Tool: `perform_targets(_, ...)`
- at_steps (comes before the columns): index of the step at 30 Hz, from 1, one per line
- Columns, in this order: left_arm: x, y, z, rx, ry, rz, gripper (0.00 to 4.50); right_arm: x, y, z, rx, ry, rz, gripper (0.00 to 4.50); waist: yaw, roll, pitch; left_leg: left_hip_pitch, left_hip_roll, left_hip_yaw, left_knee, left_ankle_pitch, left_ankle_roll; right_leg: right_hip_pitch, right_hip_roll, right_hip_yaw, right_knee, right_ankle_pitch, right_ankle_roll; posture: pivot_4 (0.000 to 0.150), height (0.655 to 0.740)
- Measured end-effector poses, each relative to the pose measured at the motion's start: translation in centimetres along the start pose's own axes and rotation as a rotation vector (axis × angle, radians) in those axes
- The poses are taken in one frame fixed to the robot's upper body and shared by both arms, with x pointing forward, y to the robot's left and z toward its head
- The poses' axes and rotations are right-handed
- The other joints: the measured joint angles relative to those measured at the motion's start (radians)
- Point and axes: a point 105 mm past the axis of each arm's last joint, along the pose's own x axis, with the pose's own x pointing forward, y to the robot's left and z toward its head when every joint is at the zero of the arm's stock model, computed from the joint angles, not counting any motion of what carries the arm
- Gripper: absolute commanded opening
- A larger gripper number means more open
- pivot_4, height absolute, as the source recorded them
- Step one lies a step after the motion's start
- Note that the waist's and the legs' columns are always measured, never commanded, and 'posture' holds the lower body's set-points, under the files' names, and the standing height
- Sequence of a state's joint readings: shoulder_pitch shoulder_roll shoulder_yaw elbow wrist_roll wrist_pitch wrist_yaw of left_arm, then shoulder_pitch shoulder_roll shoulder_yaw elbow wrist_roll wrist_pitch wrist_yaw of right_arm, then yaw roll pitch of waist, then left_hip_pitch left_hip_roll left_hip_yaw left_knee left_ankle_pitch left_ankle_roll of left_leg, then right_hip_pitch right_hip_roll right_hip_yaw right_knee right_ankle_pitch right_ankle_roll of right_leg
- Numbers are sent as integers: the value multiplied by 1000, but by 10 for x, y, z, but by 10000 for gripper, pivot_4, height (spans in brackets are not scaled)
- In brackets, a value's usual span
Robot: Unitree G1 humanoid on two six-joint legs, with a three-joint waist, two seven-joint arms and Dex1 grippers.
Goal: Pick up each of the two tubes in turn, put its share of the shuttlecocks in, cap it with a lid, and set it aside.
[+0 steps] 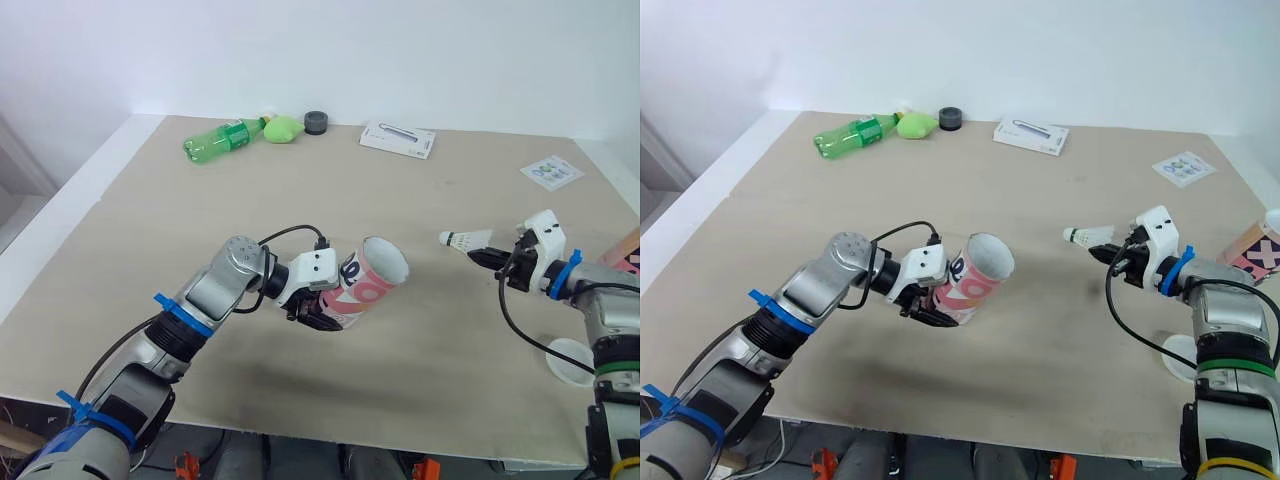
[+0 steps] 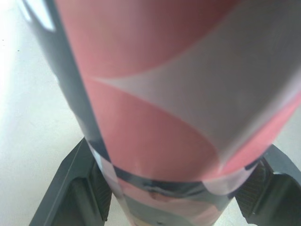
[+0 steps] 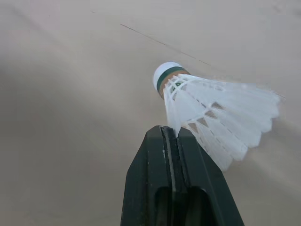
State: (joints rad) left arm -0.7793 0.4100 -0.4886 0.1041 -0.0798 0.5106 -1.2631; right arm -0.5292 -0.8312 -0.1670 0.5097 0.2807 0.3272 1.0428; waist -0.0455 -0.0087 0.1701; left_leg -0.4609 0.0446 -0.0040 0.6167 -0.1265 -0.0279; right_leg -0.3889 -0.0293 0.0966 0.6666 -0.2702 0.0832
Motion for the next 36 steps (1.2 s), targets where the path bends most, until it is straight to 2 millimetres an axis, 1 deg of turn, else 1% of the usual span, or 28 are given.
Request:
perform_targets(1,0,0,0,0,0,0,28006,-2,2,3,-8,-6,9,322,0,0,0,0,0,0,0,0,0,0,0,0,0,0,0,1500,7294)
perform_targets(2,0,-1,0,1,-1,-2,28006,-10,10,13,-38,-23,46,322,1,2,0,-1,0,0,-1,0,0,-1,0,0,0,0,0,1500,7294)
perform_targets(3,0,-1,0,2,-2,-4,28006,-22,22,29,-93,-48,95,322,2,2,0,-1,0,0,-1,0,0,-1,0,0,0,-1,-1,1500,7294)
perform_targets(4,0,-1,0,0,-2,-5,28006,-29,31,40,-130,-64,130,322,3,3,0,-1,0,0,-1,-1,0,-1,0,0,1,-1,-1,1500,7294)
perform_targets(6,-2,-1,-1,0,1,-3,28006,-48,57,70,-273,-86,214,322,3,3,0,-1,0,-1,-1,-2,0,-1,0,-1,1,-2,-1,1500,7294)
perform_targets(7,-2,0,-2,-1,3,-3,28006,-60,77,87,-395,-81,264,322,2,2,0,0,1,-1,-1,-2,0,0,1,-2,1,-4,0,1500,7294)
perform_targets(8,-2,-1,-1,-1,3,-5,28006,-66,89,95,-482,-57,289,322,2,2,0,0,1,-1,0,-2,-1,0,1,-2,0,-4,-2,1500,7294)
perform_targets(9,-2,0,-2,-2,3,-4,28006,-67,94,96,-513,-46,304,322,1,1,0,0,2,-1,0,-2,-1,0,1,-2,0,-5,-4,1500,7294)
perform_targets(12,0,-1,-1,1,0,-8,28006,-69,113,102,-602,-26,360,322,1,0,1,0,2,0,2,-2,-1,0,0,-1,0,-4,-4,1500,7294)
perform_targets(14,1,0,-1,-1,-2,-12,28006,-70,126,111,-653,-48,402,322,1,0,1,0,1,1,3,-1,-1,0,-1,0,0,-3,-4,1500,7294)
perform_targets(18,2,0,-1,2,-6,-17,28006,-68,142,125,-748,-62,449,322,2,0,1,0,1,3,3,-1,-1,-1,-2,0,0,-3,-4,1500,7294)
perform_targets(21,3,0,0,7,-10,-22,28006,-64,146,124,-757,-56,478,322,6,0,1,-1,1,2,2,-2,-1,-1,-2,0,0,-4,-4,1500,7294)
perform_targets(26,3,0,0,7,-11,-22,28006,-56,156,112,-773,-12,557,322,7,0,1,-1,1,2,1,-2,-1,-2,-2,0,0,-4,-5,1500,7294)
perform_targets(28,3,0,0,7,-10,-20,28006,-51,159,111,-787,-4,569,6488,7,0,1,-1,1,2,1,-2,-1,-2,-2,0,0,-4,-4,1500,7294)
perform_targets(29,4,0,1,7,-12,-20,28006,-49,160,110,-792,7,578,8723,8,0,1,-1,1,2,1,-2,-1,-2,-2,0,0,-4,-4,1500,7294)
perform_targets(30,4,0,1,7,-12,-20,28006,-48,160,109,-793,13,584,13342,8,0,1,-1,1,2,2,-2,-1,-2,-2,0,0,-4,-4,1500,7294)
perform_targets(32,4,0,1,7,-14,-20,28006,-46,161,108,-789,17,593,24527,9,0,1,-1,1,3,2,-2,-1,-2,-2,0,0,-4,-4,1500,7294)
perform_targets(33,4,0,1,7,-14,-20,28006,-46,160,109,-786,12,590,28196,10,0,1,-1,1,3,2,-2,-1,-2,-2,0,0,-4,-4,1500,7294)
perform_targets(34,5,0,1,7,-15,-20,28006,-46,160,111,-785,9,588,30649,10,0,1,-1,1,3,2,-2,-1,-2,-2,0,0,-4,-4,1500,7294)
perform_targets(35,5,0,1,6,-15,-21,28006,-46,160,112,-785,4,588,36641,10,0,1,-1,1,3,2,-2,-1,-2,-2,0,0,-4,-4,1500,7294)
perform_targets(36,5,0,2,6,-15,-21,28006,-47,160,114,-785,-2,589,38926,11,0,1,-1,1,3,1,-2,-1,-2,-2,0,0,-4,-4,1500,7294)
